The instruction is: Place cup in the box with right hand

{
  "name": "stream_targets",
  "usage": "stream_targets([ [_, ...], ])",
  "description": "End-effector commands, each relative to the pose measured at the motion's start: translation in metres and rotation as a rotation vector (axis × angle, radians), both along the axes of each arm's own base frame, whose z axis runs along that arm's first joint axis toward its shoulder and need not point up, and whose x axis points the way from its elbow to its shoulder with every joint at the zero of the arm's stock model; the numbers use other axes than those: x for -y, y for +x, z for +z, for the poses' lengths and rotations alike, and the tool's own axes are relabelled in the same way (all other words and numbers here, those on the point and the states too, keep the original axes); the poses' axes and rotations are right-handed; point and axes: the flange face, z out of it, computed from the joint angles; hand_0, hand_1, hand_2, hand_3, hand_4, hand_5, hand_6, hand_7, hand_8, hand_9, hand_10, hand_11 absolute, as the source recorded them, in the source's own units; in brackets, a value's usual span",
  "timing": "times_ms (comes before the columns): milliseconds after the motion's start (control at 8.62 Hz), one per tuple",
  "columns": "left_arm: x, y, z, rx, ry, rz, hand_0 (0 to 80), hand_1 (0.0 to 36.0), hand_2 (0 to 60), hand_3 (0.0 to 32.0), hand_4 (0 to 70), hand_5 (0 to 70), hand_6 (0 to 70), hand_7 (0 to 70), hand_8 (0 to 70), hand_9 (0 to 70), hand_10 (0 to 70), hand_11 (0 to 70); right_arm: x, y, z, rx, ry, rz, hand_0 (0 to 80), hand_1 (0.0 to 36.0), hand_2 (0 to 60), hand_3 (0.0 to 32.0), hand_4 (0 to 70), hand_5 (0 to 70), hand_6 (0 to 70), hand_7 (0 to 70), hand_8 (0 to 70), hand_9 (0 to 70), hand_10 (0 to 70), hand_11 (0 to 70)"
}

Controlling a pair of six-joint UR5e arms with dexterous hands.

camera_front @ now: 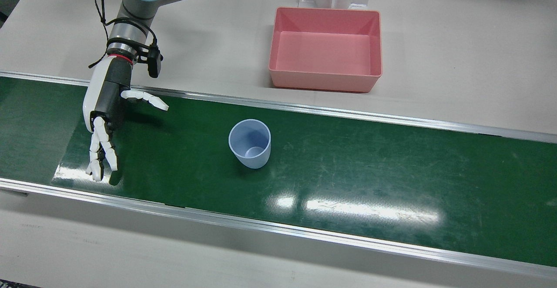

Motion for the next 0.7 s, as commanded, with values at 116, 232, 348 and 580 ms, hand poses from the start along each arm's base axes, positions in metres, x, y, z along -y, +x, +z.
stream_targets([
  [116, 0.0, 0.0, 0.0, 0.0, 0.0, 0.0, 0.0, 0.0, 0.0, 0.0, 0.0, 0.0, 0.0, 0.0, 0.0, 0.0, 0.0, 0.0, -0.001, -0.003, -0.001, -0.001, 0.002, -0.008, 44.2, 14.1, 16.6, 0.0, 0.0, 4.3, 4.7, 15.8, 4.9, 8.8, 0.0, 1.4],
  [232, 0.001, 0.0, -0.001, 0.0, 0.002, 0.0, 0.0, 0.0, 0.0, 0.0, 0.0, 0.0, 0.0, 0.0, 0.0, 0.0, 0.0, 0.0, -0.003, -0.007, -0.003, 0.003, 0.006, -0.015, 44.6, 14.3, 16.4, 0.0, 0.0, 4.3, 4.6, 15.6, 4.8, 8.5, 0.0, 1.3],
  [348, 0.0, 0.0, 0.0, 0.0, 0.0, 0.0, 0.0, 0.0, 0.0, 0.0, 0.0, 0.0, 0.0, 0.0, 0.0, 0.0, 0.0, 0.0, -0.006, -0.013, -0.005, 0.005, 0.007, -0.027, 44.7, 14.3, 16.3, 0.0, 0.0, 4.4, 4.5, 14.9, 4.9, 8.2, 0.0, 1.0],
  [580, 0.0, 0.0, 0.001, 0.0, -0.002, 0.0, 0.0, 0.0, 0.0, 0.0, 0.0, 0.0, 0.0, 0.0, 0.0, 0.0, 0.0, 0.0, -0.008, -0.015, -0.004, 0.003, 0.006, -0.032, 45.1, 14.6, 16.0, 0.0, 0.0, 4.5, 4.5, 14.8, 4.8, 8.2, 0.0, 0.8],
])
